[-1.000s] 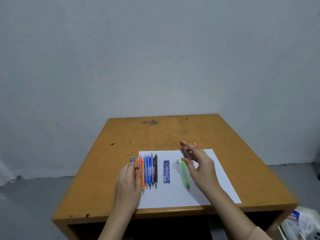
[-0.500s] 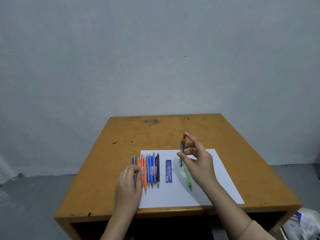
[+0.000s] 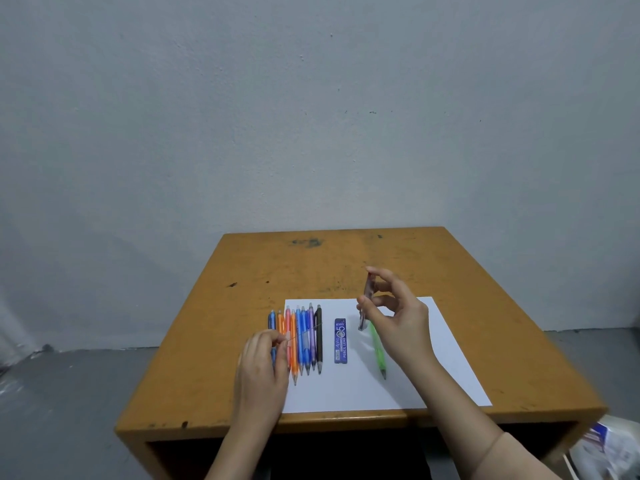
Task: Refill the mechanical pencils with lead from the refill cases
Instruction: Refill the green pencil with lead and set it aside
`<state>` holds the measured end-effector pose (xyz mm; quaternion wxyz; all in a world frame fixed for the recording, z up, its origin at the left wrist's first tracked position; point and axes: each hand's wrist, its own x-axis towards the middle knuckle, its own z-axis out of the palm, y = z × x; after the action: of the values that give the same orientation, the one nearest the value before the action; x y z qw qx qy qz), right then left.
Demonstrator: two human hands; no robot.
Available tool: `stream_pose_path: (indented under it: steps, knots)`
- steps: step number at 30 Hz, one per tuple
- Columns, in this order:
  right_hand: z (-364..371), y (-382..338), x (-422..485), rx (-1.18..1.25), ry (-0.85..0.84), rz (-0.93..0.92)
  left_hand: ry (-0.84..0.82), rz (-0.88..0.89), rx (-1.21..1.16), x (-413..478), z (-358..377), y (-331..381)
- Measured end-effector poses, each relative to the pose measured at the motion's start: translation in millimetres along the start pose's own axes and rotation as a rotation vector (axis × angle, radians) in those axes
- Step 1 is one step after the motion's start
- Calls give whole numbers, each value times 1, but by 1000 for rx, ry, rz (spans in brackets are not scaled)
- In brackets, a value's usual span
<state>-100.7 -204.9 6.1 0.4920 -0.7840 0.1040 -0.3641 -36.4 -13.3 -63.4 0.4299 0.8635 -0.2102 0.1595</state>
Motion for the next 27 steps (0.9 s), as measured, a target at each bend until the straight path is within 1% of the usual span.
stream_pose_path:
  steps: [4, 8, 15, 18, 23, 27]
  knots:
    - [-2, -5, 0, 33, 20, 49, 8, 1, 0, 0, 0, -1]
    - [-2, -3, 4, 5, -2, 160, 17, -6, 5, 0, 1, -2]
    - [5, 8, 2, -202, -196, 344, 26, -21, 2, 0, 2, -5]
    - [10, 13, 0, -293, -253, 360, 31, -22, -2, 0, 2, -5]
    - [14, 16, 3, -394, -289, 392, 32, -18, -7, 0, 2, -6]
    - [18, 17, 7, -495, -356, 389, 35, 6, -12, -1, 1, -6]
